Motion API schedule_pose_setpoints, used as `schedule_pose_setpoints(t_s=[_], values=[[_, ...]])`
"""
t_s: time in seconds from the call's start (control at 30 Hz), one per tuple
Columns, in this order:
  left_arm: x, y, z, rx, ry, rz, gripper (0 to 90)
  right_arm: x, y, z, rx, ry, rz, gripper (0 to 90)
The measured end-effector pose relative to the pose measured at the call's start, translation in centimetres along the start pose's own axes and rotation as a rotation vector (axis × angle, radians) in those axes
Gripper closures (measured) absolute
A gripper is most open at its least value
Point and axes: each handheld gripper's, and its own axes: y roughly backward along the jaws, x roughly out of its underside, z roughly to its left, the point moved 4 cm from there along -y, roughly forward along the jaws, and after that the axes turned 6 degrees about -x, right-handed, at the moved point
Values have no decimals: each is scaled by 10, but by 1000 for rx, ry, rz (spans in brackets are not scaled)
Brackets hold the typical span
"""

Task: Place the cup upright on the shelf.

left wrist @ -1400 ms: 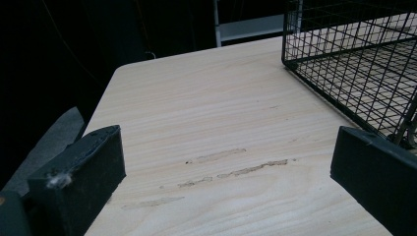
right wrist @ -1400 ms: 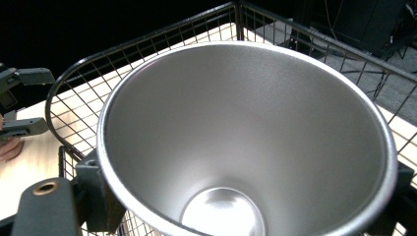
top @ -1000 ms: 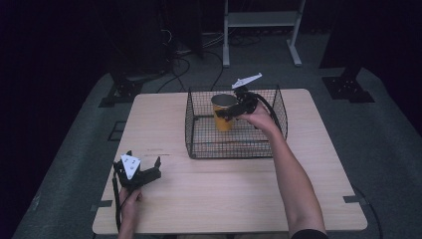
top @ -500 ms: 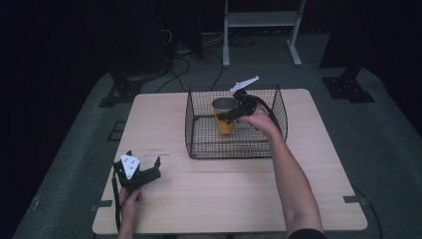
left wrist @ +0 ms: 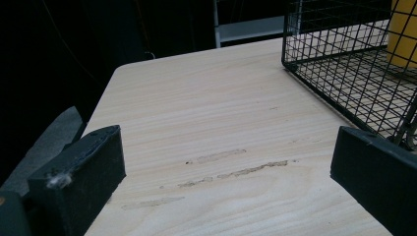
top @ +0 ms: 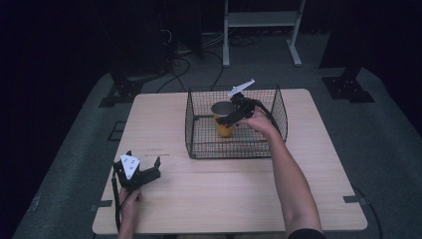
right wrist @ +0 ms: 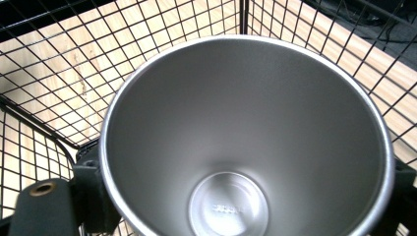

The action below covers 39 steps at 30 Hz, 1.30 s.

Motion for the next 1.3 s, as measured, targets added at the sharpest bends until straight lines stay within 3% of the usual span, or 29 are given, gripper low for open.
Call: schedule_pose_setpoints(t_s=[0.47,0.73,1.3], values=[[0,0,0,0,0,-1,0,8,-2,-2,8,1,10,120],[0,0,0,-1,1,-1,0,11,-3,-3,41,17,-7,118],[0,0,0,0,-1,-1,0,12,0,-2,45,15,-9,85]])
